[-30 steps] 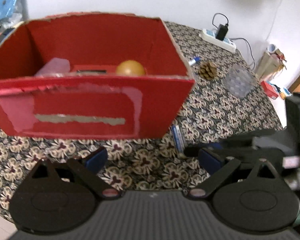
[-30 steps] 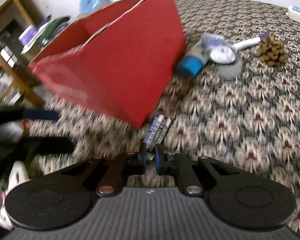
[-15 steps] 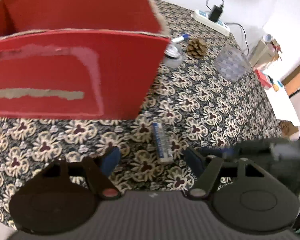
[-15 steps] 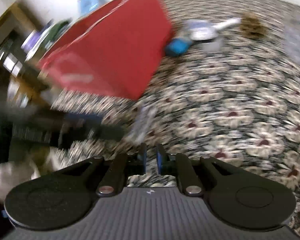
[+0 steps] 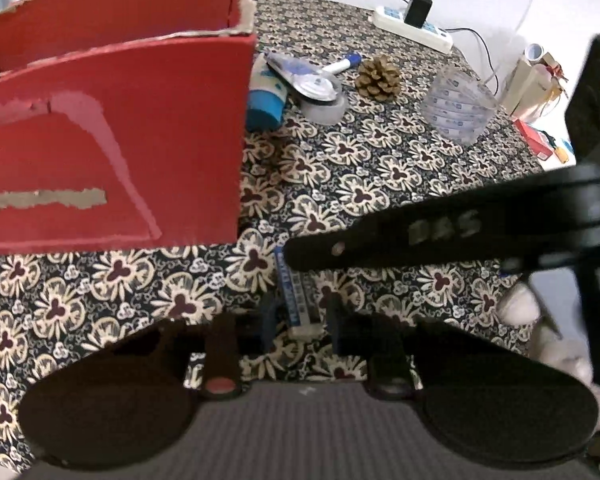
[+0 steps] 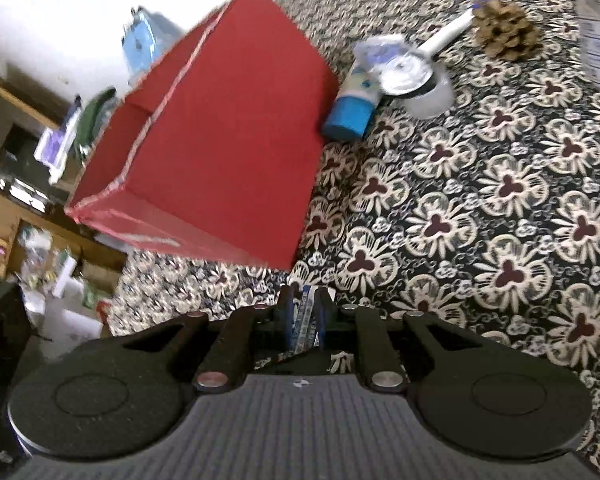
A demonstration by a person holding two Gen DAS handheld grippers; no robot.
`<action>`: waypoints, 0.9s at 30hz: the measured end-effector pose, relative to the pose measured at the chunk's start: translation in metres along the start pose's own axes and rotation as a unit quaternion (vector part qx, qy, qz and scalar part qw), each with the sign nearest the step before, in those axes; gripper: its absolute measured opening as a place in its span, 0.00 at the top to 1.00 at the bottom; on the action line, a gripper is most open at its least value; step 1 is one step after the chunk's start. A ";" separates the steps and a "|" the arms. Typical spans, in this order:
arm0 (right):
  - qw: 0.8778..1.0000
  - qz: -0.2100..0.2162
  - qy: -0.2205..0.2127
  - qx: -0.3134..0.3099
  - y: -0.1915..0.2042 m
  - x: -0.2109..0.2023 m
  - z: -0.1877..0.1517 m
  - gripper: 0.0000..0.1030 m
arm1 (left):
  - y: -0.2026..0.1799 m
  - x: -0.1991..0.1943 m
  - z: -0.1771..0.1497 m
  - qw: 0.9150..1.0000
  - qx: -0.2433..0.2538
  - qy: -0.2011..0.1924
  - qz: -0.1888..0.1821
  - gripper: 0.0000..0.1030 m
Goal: Organize rigid objects
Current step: 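Grasp the small blue-white package with the right gripper and lift it, then carry the blue-white package over the red box with the right gripper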
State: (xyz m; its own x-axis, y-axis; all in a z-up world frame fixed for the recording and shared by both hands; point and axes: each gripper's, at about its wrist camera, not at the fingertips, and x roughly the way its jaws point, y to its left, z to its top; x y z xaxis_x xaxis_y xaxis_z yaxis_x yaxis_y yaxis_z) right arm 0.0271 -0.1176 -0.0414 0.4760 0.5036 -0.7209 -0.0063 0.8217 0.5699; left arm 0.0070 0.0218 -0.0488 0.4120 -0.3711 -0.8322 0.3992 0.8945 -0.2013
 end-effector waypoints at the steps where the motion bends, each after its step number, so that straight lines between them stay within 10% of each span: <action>1: 1.000 -0.003 -0.002 -0.007 0.003 0.001 -0.001 1.00 | -0.001 0.000 -0.001 1.000 0.003 -0.002 0.005 0.82; 14: 0.999 -0.025 0.000 -0.039 0.010 0.010 -0.007 1.00 | -0.008 0.001 -0.002 0.999 0.037 -0.004 0.022 0.83; 27: 0.995 0.063 -0.027 0.066 -0.020 -0.035 -0.020 1.00 | -0.025 -0.039 -0.003 0.995 0.085 -0.041 -0.013 0.83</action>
State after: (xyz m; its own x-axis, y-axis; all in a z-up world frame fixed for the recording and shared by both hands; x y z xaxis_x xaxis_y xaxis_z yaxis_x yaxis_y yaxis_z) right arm -0.0073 -0.1461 -0.0350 0.5258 0.5823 -0.6200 0.0456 0.7086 0.7041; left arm -0.0219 0.0148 -0.0129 0.4618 -0.4189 -0.7818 0.5406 0.8317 -0.1263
